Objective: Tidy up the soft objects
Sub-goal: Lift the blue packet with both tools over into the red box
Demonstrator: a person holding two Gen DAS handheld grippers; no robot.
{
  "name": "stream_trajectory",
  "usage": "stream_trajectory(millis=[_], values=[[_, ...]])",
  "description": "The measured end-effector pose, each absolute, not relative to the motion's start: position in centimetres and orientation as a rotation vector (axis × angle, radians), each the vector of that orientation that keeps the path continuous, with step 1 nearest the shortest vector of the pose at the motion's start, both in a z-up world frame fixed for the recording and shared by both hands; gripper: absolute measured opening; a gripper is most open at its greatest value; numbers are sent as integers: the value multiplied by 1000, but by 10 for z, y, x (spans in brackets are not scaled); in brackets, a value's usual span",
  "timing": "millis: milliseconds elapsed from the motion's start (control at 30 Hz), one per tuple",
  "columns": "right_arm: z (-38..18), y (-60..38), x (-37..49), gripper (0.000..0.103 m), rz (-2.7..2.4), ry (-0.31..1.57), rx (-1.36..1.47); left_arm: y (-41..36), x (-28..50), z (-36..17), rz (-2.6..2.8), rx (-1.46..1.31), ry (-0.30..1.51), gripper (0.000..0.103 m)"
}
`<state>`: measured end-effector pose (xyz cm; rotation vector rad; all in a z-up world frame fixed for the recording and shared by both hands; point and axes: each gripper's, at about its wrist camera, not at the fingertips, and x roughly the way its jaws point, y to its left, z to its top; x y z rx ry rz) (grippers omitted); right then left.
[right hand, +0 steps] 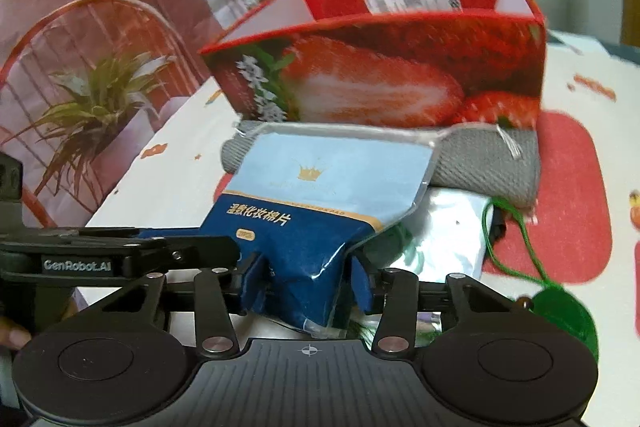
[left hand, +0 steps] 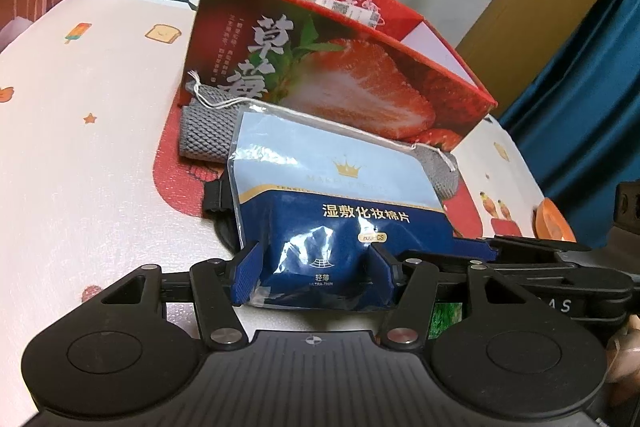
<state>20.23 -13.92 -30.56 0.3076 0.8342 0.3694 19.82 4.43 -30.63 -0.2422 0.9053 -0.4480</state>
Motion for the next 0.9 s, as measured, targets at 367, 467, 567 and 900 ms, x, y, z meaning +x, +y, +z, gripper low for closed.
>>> stream_trajectory(millis=[367, 467, 567, 900], values=[[-249, -139, 191, 41, 396, 661, 223, 48, 191, -251, -485, -216, 747, 59], [-230, -140, 190, 41, 397, 609, 212, 46, 188, -232, -495, -204, 694, 59], [-211, -143, 190, 41, 392, 556, 198, 42, 187, -211, -507, -181, 640, 60], [-154, -162, 229, 41, 376, 442, 178, 30, 218, -158, -540, -173, 518, 60]])
